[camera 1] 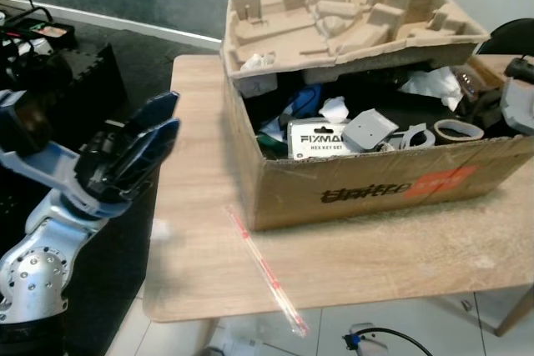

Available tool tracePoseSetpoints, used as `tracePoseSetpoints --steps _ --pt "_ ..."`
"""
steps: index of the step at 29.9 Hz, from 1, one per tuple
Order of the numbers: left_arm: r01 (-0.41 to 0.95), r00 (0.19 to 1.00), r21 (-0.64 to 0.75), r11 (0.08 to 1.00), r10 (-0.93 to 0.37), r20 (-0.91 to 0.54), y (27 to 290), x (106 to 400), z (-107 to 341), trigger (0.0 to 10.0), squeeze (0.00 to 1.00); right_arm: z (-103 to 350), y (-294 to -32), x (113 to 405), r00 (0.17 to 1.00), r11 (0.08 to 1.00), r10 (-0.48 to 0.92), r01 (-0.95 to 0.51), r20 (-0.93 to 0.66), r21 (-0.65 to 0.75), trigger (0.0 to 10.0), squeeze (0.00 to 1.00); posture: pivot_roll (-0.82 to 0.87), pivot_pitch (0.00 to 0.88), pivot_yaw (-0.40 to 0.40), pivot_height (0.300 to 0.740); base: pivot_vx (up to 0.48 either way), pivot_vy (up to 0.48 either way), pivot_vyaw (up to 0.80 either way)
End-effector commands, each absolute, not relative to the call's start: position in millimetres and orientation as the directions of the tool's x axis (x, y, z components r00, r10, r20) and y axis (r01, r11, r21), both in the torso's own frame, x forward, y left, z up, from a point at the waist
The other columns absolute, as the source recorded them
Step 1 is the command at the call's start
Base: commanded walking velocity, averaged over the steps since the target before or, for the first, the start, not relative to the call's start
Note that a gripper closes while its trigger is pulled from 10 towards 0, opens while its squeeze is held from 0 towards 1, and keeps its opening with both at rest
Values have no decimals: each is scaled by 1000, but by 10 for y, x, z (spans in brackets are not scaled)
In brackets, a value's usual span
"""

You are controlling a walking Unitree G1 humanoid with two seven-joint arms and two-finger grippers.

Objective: Picking trash to rubbish bin

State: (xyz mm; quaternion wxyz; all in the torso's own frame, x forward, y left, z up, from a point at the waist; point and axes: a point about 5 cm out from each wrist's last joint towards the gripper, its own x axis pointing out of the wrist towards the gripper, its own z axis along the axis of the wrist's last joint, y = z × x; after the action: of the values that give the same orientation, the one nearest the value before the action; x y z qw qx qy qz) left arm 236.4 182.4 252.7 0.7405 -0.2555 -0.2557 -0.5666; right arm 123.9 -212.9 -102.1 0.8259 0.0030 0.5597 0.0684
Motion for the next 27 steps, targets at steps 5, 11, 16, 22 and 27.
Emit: tracePoseSetpoints --steps 5,11,16,22,27 --pt "965 246 -83 250 -744 622 1797 2342 2503 10000 0 -1052 -2146 1128 330 992 109 -90 -938 83 10000 0 95 98 -59 740 -66 0 0" --pt "962 262 -91 259 -765 588 1763 2340 2451 10000 0 -1043 -2114 1186 340 992 110 -97 -934 82 10000 0 105 97 -57 740 -362 0 0" --pt "962 262 -93 256 -776 573 1729 2336 2430 10000 0 -1053 -2082 1177 339 992 109 -98 -934 80 10000 0 107 99 -56 740 -385 0 0" --pt "962 263 -90 257 -790 555 1685 2356 2412 10000 0 -1064 -2083 1139 332 992 107 -94 -937 80 10000 0 100 98 -51 740 -388 0 0" --pt "941 322 -84 327 -796 513 1640 2486 2398 10000 0 -1067 -2096 1119 330 993 102 -89 -938 77 10000 0 97 99 -49 740 -121 0 0"
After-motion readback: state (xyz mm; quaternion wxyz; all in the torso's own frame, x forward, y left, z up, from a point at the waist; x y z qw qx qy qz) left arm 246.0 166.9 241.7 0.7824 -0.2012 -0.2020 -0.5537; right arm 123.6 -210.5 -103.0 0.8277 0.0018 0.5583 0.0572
